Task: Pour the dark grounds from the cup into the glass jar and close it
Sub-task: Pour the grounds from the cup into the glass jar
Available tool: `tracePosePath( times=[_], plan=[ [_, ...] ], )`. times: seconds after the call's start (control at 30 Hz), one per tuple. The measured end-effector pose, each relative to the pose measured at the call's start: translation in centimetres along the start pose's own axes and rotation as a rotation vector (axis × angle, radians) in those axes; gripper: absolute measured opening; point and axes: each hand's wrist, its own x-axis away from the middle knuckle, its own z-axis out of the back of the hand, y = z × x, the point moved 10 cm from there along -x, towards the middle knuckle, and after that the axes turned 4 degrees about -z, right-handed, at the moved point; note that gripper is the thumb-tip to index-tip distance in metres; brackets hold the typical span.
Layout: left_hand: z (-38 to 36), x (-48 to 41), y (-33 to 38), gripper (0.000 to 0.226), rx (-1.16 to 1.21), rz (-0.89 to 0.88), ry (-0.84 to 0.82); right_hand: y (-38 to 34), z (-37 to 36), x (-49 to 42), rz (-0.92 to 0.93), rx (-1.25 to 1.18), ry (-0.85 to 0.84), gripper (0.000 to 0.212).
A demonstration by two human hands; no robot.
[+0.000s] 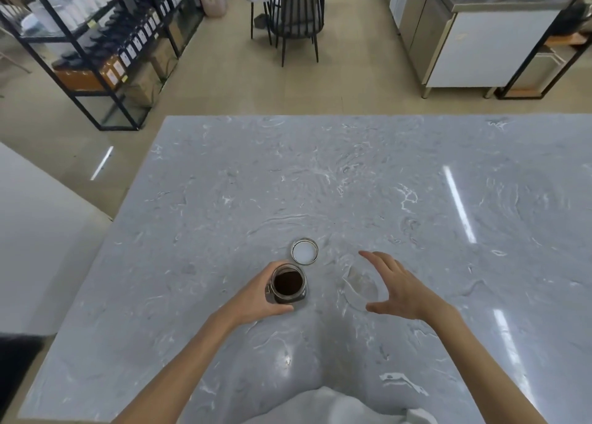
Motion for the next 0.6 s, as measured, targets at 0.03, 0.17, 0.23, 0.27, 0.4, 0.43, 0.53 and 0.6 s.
tracePosePath(
  times=[0.03,0.17,0.23,0.27,0.4,0.43,0.53,0.6],
  plan=[
    [-0.1,0.0,0.0,0.083,0.009,0.005,-0.006,0.1,-0.1,0.0,0.0,-0.001,-0.006,0.112],
    [-0.2,0.2,-0.3,0.089,0.038,0.028,-0.034,0.1,-0.1,-0.2,0.022,0.001,-0.004,0.116],
    [-0.3,0.3,-0.7,0.095,0.042,0.043,-0.06,0.1,-0.3,-0.2,0.03,0.029,-0.008,0.12],
    [-0.3,0.4,-0.9,0.098,0.044,0.056,-0.074,0.2,-0.4,-0.3,0.027,0.039,-0.018,0.122],
    [-0.1,0.6,-1.5,0.107,0.006,0.07,-0.121,0.6,-0.6,0.0,-0.012,0.015,-0.045,0.131],
    [0.0,0.6,-1.5,0.108,-0.01,0.061,-0.132,0.6,-0.4,0.1,-0.018,-0.002,-0.034,0.131],
    [0.2,0.7,-1.2,0.105,-0.045,0.032,-0.157,0.3,0.1,0.4,-0.009,-0.029,0.001,0.126],
    [0.2,0.8,-1.4,0.1,-0.057,0.035,-0.16,0.0,-0.3,0.5,0.002,-0.014,-0.008,0.119]
  ],
)
